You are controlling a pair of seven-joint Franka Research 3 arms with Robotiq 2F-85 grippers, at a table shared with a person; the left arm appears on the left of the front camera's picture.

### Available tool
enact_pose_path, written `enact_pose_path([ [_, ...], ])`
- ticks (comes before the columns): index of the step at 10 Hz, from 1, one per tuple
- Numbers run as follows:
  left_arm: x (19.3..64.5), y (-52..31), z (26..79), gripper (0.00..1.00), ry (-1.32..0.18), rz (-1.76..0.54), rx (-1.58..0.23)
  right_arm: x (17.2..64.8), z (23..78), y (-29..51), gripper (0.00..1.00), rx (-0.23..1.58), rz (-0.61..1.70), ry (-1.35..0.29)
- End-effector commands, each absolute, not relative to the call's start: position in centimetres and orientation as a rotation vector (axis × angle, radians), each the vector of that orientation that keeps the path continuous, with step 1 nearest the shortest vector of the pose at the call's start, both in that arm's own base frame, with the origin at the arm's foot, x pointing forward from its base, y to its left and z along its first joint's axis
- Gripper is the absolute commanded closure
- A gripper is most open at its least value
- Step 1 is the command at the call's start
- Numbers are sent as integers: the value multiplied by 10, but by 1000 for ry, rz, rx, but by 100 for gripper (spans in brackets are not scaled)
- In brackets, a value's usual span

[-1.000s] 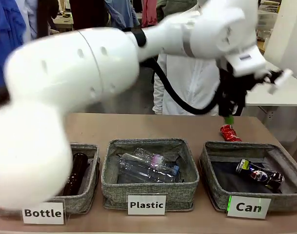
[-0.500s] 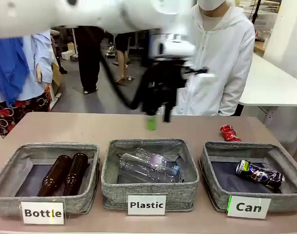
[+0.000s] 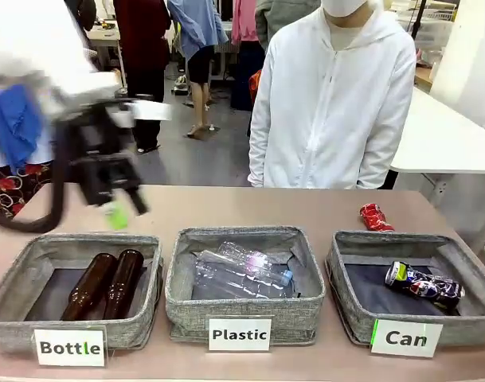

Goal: Sort the can waste into the basket.
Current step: Pick up the can waste from the table and place it in the right Fabric basket.

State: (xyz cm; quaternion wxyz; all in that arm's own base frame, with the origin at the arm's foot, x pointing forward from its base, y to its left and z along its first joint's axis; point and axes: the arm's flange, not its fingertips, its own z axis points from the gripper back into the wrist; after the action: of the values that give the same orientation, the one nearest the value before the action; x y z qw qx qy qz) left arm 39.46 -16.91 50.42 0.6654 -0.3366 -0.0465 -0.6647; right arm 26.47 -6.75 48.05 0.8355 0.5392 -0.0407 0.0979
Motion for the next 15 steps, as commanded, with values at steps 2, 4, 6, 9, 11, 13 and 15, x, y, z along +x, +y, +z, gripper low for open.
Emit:
enact_pose_path([
  [2, 353, -48, 465, 0, -592, -775, -1061, 282, 445, -33, 0, 1347, 176, 107],
  [4, 335, 18, 432, 0, -957, -422, -1183, 292, 420, -16, 0, 1406, 97, 148],
  [6, 324, 36, 399, 0, -1193, -90, -1194, 298, 395, -9, 0, 1362, 3, 28],
  [9, 333, 68, 413, 0, -628, -578, -1172, 320, 406, -32, 0, 1380, 66, 117],
  [11, 333, 68, 413, 0, -628, -578, -1172, 320, 406, -32, 0, 1380, 66, 117],
  [13, 333, 68, 413, 0, -628, -578, -1172, 320, 406, -32, 0, 1380, 66, 117],
  [15, 333, 68, 413, 0, -628, -578, -1172, 320, 406, -32, 0, 1380, 66, 117],
])
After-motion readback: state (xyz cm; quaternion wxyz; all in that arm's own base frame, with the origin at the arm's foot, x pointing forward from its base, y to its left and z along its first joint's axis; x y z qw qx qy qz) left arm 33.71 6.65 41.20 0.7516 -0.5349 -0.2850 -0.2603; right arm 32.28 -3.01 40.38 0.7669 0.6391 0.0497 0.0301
